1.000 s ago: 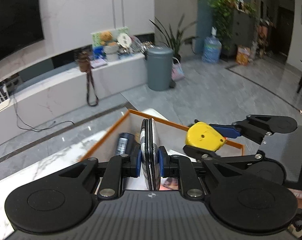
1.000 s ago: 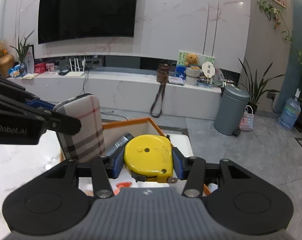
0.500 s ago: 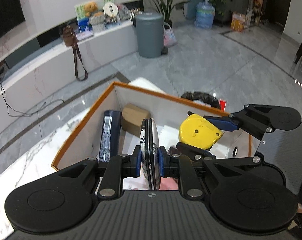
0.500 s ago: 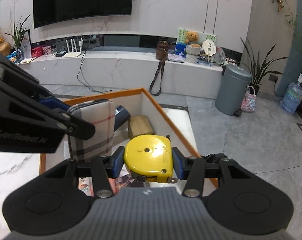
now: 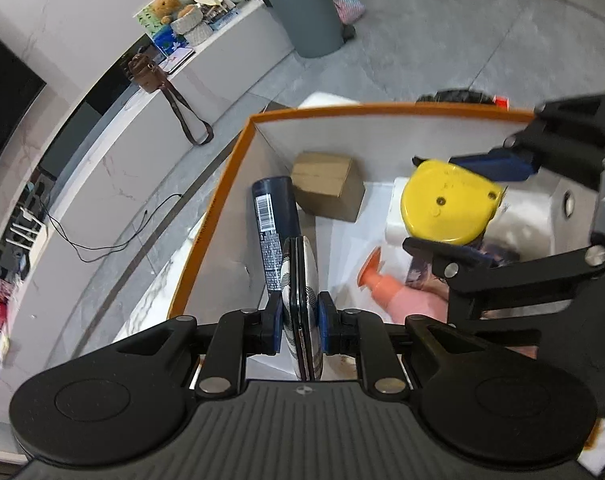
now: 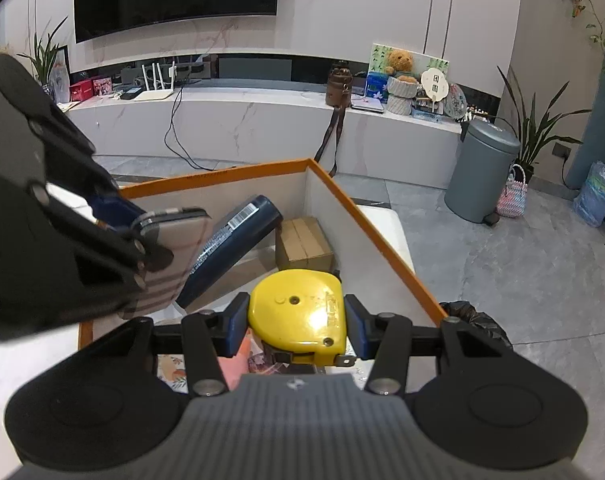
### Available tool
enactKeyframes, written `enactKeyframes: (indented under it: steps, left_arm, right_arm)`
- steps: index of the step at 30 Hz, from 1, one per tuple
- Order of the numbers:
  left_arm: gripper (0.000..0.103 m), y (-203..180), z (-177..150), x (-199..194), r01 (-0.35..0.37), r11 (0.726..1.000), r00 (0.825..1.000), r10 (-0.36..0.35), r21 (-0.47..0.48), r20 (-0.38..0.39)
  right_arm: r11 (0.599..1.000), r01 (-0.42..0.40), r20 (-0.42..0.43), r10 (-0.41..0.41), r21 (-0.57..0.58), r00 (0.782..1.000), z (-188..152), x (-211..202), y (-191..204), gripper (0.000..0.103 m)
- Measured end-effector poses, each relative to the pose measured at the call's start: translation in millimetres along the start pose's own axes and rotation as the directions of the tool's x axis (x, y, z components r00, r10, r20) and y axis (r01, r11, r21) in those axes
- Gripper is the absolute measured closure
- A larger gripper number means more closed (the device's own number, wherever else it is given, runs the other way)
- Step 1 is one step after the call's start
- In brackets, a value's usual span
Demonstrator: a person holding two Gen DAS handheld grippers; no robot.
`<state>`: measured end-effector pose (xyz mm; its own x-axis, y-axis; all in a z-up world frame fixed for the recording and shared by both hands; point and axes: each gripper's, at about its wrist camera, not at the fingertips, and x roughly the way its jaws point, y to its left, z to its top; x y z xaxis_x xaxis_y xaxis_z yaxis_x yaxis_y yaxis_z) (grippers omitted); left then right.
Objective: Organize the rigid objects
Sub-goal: 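Open left tool releasing glasses case while right tool releases tape measure inside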
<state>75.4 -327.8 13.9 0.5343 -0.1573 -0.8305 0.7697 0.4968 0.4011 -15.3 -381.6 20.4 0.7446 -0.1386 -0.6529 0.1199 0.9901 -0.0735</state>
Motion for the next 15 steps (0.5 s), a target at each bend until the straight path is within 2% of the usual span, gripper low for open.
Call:
enactKeyframes:
  steps: [6, 10, 14, 15]
  left_arm:
    - [0.084, -1, 5, 12, -0.017, 1.000, 1.000, 0.017, -0.001, -0.007]
    - [0.081, 4, 9, 16, 0.028, 0.998, 1.000, -0.028, -0.048, -0.010]
    - [0.070, 13, 8, 18, 0.058, 0.991, 0.998, -0.061, -0.119, -0.022]
    - [0.062, 15, 8, 18, 0.055, 0.989, 0.998, -0.059, -0.135, -0.026]
  right_arm:
    - [1.000, 0.005, -0.020, -0.005, 0.008, 1.000, -3, 10, -2, 0.053]
    - [1.000, 0.019, -0.033, -0.019, 0.018, 0.999, -1, 18, -4, 0.053]
    - [0.999, 0.044, -0.043, -0.044, 0.004, 0.998, -1, 20, -3, 0.053]
    - [0.999, 0.047, -0.042, -0.047, 0.007, 0.998, -2, 20, -4, 0.052]
